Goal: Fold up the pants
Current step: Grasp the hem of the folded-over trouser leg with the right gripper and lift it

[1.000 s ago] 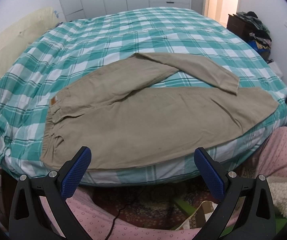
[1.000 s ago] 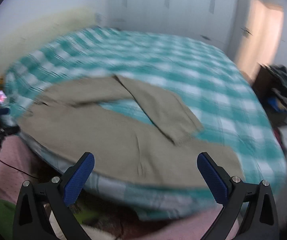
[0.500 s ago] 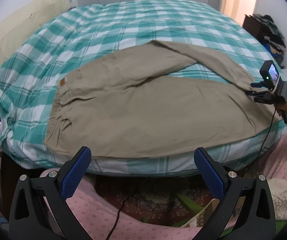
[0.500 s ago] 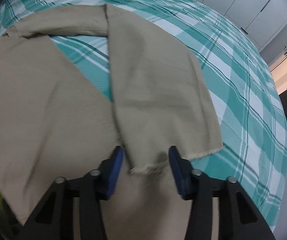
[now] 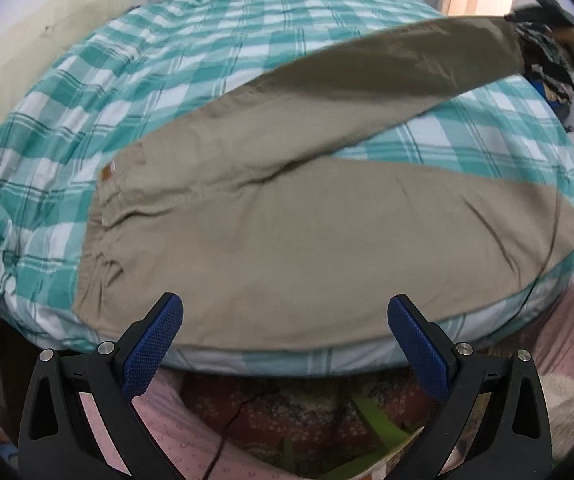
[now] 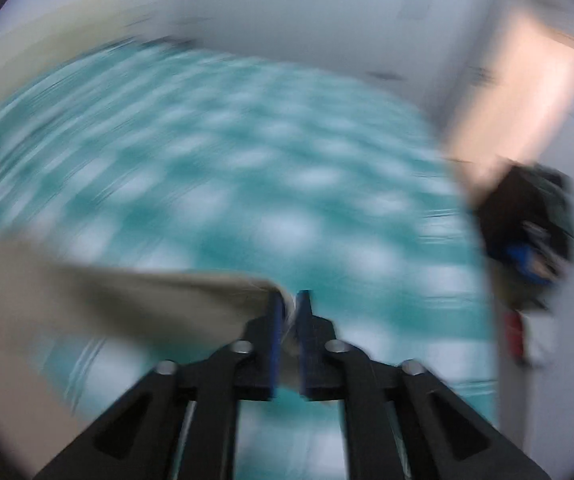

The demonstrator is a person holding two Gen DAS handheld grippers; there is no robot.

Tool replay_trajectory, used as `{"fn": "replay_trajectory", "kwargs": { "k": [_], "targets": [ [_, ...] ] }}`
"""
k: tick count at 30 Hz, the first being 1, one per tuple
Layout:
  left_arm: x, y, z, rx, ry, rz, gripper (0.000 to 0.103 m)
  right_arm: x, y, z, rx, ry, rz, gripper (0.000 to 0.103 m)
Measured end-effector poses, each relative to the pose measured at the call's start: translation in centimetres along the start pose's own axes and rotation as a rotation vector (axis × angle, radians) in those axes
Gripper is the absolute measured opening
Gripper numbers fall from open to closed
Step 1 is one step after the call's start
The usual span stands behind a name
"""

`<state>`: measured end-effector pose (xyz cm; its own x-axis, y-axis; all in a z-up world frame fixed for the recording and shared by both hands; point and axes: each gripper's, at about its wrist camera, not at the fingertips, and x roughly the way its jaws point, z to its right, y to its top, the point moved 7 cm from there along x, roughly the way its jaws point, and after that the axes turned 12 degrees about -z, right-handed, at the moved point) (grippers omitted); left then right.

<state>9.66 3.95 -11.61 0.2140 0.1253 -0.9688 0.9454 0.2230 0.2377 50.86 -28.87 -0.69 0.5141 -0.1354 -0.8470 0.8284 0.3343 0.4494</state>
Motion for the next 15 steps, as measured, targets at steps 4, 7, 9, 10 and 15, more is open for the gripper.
{"fn": "replay_trajectory", "kwargs": {
  "k": [4,7,9,10,15],
  "targets": [
    [0.3,-0.2,-1.4,-0.038,0.002,0.000,0.102,1.8,1.9,4.6,0.224,-0.121,0.012,0.048],
    [3.2,0.3,-2.9,-0.078,-0.018,-0.055,0.102,4.4,-3.3,0.3,0.155,0.031,-0.018,0.051],
    [5.1,2.8,-3.9,-0.108,-0.059,-0.039,0.102,6.4,-7.7,-3.0,0.067,0.075,-0.073,0.051],
    [5.5,3.9,-4.0,-0.115,-0.060,-0.022,0.102,7.8,-10.6,-5.1,0.028,0.119,-0.115,0.051],
    [9.9,16.4,-6.2,-0.201,-0.017,0.171,0.102,11.6,-16.6,-11.2,0.021,0.330,-0.229,0.051]
  ]
}}
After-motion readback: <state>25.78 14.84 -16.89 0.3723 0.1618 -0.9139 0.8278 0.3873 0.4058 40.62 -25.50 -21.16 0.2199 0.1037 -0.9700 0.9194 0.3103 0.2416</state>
